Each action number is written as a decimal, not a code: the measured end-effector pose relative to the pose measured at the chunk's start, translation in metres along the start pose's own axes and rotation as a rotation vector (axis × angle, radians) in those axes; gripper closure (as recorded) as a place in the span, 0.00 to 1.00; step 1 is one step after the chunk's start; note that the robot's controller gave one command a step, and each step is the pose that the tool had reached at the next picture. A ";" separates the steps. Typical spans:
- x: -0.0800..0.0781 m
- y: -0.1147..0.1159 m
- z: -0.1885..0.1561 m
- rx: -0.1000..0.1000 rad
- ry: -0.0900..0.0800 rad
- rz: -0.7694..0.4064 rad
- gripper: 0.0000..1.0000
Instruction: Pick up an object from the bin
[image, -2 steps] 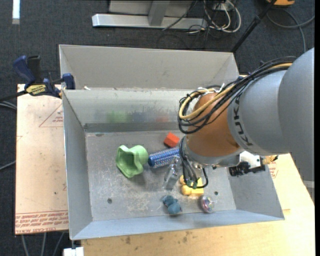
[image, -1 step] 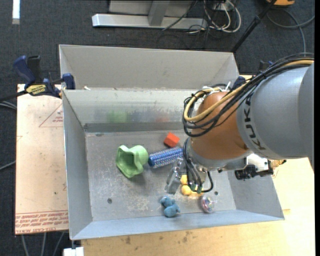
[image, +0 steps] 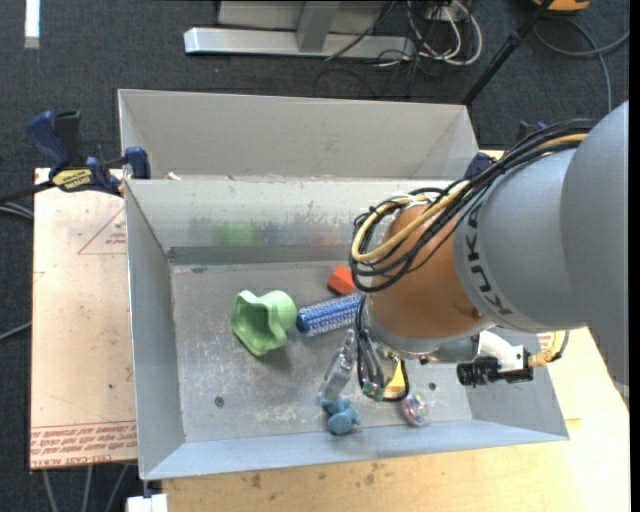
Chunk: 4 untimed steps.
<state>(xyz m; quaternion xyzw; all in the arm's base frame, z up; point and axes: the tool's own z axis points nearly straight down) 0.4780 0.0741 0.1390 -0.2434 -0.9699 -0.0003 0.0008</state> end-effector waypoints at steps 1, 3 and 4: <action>0.000 0.000 0.000 0.000 -0.001 0.001 0.00; -0.122 0.055 0.073 0.000 -0.004 0.015 0.00; -0.121 0.054 0.069 0.000 -0.003 0.014 1.00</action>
Offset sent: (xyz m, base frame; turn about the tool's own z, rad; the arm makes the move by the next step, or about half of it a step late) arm 0.0000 0.0000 0.0000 0.0000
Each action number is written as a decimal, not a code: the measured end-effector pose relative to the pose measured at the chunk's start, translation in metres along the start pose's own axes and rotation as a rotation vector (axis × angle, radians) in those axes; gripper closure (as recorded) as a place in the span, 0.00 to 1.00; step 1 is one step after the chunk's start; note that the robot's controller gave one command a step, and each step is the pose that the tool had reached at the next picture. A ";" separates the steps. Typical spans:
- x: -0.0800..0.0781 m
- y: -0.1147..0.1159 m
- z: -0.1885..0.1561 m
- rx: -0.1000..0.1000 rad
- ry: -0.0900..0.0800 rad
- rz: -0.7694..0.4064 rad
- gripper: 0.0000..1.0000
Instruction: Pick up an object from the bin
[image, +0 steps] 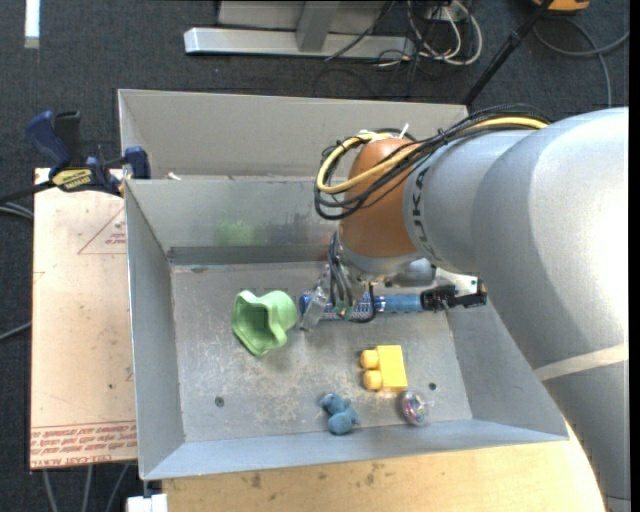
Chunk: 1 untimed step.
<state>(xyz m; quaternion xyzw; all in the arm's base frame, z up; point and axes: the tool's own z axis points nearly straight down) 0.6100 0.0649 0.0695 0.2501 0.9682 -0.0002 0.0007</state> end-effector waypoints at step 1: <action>0.003 0.030 -0.166 -0.006 -0.005 -0.022 1.00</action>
Offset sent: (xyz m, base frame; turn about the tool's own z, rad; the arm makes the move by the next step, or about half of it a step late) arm 0.0105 0.0261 0.1615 -0.0172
